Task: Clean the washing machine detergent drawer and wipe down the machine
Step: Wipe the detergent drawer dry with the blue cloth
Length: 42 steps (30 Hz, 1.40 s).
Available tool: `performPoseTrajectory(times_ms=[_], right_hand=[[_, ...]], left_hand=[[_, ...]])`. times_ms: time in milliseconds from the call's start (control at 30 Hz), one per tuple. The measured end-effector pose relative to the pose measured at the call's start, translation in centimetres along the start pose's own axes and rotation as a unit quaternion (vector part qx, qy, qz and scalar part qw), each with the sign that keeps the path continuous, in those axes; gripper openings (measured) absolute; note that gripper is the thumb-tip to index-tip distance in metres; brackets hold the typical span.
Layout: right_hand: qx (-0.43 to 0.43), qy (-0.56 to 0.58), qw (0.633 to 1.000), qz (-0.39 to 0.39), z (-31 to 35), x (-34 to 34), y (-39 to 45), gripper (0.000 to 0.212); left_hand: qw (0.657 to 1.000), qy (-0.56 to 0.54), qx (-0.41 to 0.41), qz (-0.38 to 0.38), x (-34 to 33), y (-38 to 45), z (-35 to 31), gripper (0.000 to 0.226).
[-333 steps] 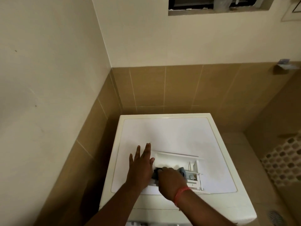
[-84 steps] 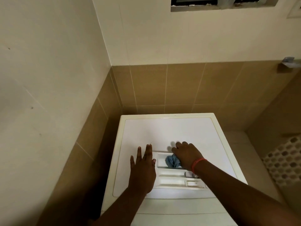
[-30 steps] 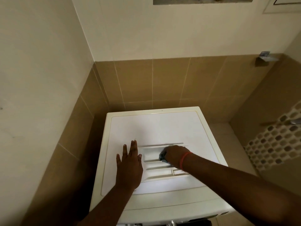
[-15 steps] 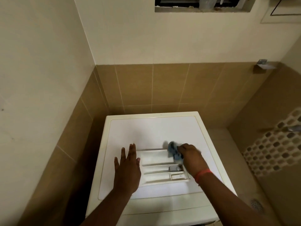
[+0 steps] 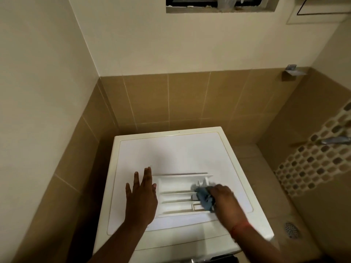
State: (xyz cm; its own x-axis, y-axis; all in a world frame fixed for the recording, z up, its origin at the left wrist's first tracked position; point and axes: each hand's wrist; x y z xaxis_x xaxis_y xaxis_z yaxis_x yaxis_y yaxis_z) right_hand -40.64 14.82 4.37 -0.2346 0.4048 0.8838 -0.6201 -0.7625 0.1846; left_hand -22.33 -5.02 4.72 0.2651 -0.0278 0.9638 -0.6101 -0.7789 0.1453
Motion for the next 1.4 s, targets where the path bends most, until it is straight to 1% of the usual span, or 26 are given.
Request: performPoseTrajectory(times_ms=[100, 167, 200, 267, 333, 433, 500, 567, 633, 667, 700, 733, 800, 833, 900, 933, 967, 1000, 1067, 1133, 1200, 1233, 1300, 1333, 1367, 1400], right_hand=[[-0.013, 0.001, 1.000, 0.003, 0.5, -0.6, -5.0, 0.050], [-0.044, 0.034, 0.998, 0.014, 0.5, 0.0, -5.8, 0.046], [-0.071, 0.066, 0.995, 0.020, 0.6, 0.8, -5.3, 0.040], [-0.135, 0.141, 0.980, 0.027, 1.1, 1.8, -3.5, 0.045], [-0.179, 0.176, 0.968, 0.002, 2.7, 2.1, -1.3, 0.047], [-0.174, 0.220, 0.958, -0.066, 7.0, 1.5, 2.6, 0.044], [-0.171, 0.245, 0.951, -0.080, 10.3, 0.1, 5.4, 0.033], [-0.172, 0.251, 0.952, -0.035, 13.5, -1.8, 7.8, 0.027], [-0.141, 0.245, 0.958, 0.046, 16.1, -3.8, 8.5, 0.038], [-0.126, 0.246, 0.958, 0.077, 16.9, -4.5, 8.4, 0.044], [-0.126, 0.255, 0.954, 0.098, 17.3, -4.7, 8.0, 0.046], [-0.132, 0.269, 0.947, 0.113, 17.4, -4.7, 7.6, 0.043], [-0.132, 0.280, 0.941, 0.133, 16.8, -4.3, 6.9, 0.030], [-0.129, 0.275, 0.941, 0.147, 16.3, -4.0, 6.4, 0.023], [-0.136, 0.271, 0.935, 0.181, 15.6, -3.4, 5.4, 0.023], [-0.150, 0.276, 0.926, 0.211, 15.3, -3.3, 4.8, 0.019], [-0.162, 0.267, 0.918, 0.246, 15.1, -3.3, 4.3, 0.014], [-0.176, 0.255, 0.909, 0.278, 14.8, -3.6, 3.8, 0.013], [-0.202, 0.238, 0.897, 0.314, 14.3, -3.8, 2.7, 0.018], [-0.211, 0.281, 0.874, 0.336, 13.8, -3.0, 1.7, 0.019], [-0.213, 0.326, 0.864, 0.318, 13.1, -1.4, 1.0, 0.031], [-0.240, 0.365, 0.853, 0.284, 12.5, -0.3, 1.0, 0.037], [-0.325, 0.442, 0.818, 0.171, 10.7, 1.5, 2.2, 0.040], [-0.347, 0.434, 0.824, 0.111, 9.3, 2.2, 3.2, 0.037], [-0.349, 0.382, 0.854, 0.058, 7.8, 2.5, 4.5, 0.034], [-0.334, 0.305, 0.892, 0.016, 6.3, 2.7, 5.9, 0.031]], left_hand=[[1.000, -0.001, -0.016, 0.000, -0.1, -0.1, 0.0, 0.056], [1.000, 0.003, -0.030, 0.007, -0.2, -0.3, 0.0, 0.058], [0.999, -0.004, -0.032, 0.012, -0.2, -0.3, -0.1, 0.058], [0.999, -0.043, -0.010, 0.023, 0.1, -0.3, -0.2, 0.061], [0.992, -0.107, 0.035, 0.049, 0.6, -0.2, -0.1, 0.063], [0.979, -0.171, 0.070, 0.086, 1.0, -0.2, 0.2, 0.068], [0.973, -0.189, 0.074, 0.109, 0.9, 0.0, 0.3, 0.063], [0.970, -0.193, 0.074, 0.125, 0.6, 0.2, 0.3, 0.064], [0.958, -0.242, 0.093, 0.125, 0.6, 0.3, 0.6, 0.077], [0.950, -0.268, 0.105, 0.121, 0.4, 0.3, 0.8, 0.085], [0.949, -0.272, 0.108, 0.115, 0.2, 0.3, 1.1, 0.087], [0.960, -0.243, 0.097, 0.102, 0.0, 0.3, 1.3, 0.080], [0.979, -0.184, 0.069, 0.060, -0.5, 0.4, 1.5, 0.065], [0.979, -0.187, 0.070, 0.045, -0.3, 0.3, 1.3, 0.066], [0.979, -0.186, 0.076, 0.039, -0.6, 0.3, 1.3, 0.079], [0.982, -0.169, 0.071, 0.041, -0.9, 0.3, 1.6, 0.088], [0.987, -0.142, 0.067, 0.045, -0.9, 0.3, 1.7, 0.092], [0.991, -0.113, 0.060, 0.048, -1.0, 0.3, 1.7, 0.088], [0.988, -0.120, 0.072, 0.061, -0.6, 0.4, 1.4, 0.071], [0.981, -0.159, 0.083, 0.072, -0.2, 0.3, 1.2, 0.070], [0.981, -0.162, 0.081, 0.075, -0.1, 0.2, 1.2, 0.071], [0.983, -0.148, 0.079, 0.074, 0.0, 0.2, 1.2, 0.072], [0.986, -0.126, 0.077, 0.071, 0.3, 0.2, 1.1, 0.074], [0.987, -0.124, 0.076, 0.068, 0.5, 0.2, 0.9, 0.075], [0.987, -0.125, 0.072, 0.065, 0.6, 0.1, 0.8, 0.075], [0.988, -0.123, 0.066, 0.063, 0.8, 0.1, 0.8, 0.075]])
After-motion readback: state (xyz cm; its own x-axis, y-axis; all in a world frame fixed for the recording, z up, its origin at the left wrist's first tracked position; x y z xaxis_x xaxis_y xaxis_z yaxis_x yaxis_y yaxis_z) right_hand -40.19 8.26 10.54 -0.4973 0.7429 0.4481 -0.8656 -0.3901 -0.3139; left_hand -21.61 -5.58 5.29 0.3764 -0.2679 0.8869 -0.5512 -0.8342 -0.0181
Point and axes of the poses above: each hand's wrist, its own y-axis towards the middle knuckle, its own x-axis out of the back of the hand, z = x × y, and after that the axes turned 8 degrees about -z, right-handed
